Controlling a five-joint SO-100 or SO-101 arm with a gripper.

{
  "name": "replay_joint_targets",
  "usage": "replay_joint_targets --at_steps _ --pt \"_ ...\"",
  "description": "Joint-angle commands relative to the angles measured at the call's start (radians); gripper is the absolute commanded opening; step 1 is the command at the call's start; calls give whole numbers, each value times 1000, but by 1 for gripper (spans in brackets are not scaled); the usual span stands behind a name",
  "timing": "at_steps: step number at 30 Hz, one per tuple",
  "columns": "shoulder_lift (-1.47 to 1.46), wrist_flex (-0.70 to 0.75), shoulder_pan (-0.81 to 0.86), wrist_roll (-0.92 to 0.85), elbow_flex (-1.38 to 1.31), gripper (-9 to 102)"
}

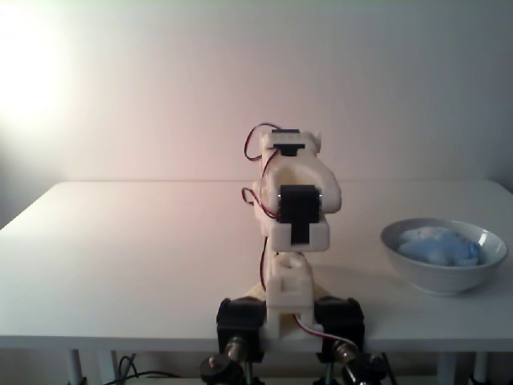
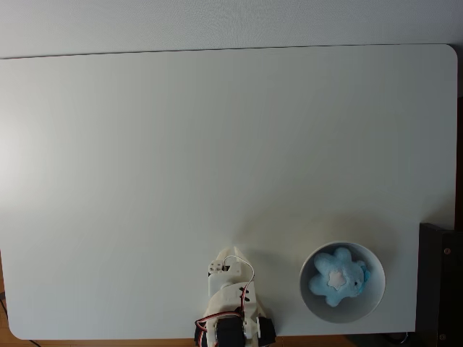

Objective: Grasp a skyblue doll and put it into the bowl.

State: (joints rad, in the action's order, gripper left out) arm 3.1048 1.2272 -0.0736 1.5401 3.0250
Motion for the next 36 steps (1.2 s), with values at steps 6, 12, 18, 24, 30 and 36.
replay_joint_targets --at_steps 6,12,18,24,30,36 --pt "304 -9 3 6 -12 0" --pt "304 -9 3 6 -9 0" --pt "304 -9 5 6 -14 0" --pt "304 -9 5 6 0 0" --pt "304 -9 5 6 0 0" --pt "304 -9 5 6 -2 0"
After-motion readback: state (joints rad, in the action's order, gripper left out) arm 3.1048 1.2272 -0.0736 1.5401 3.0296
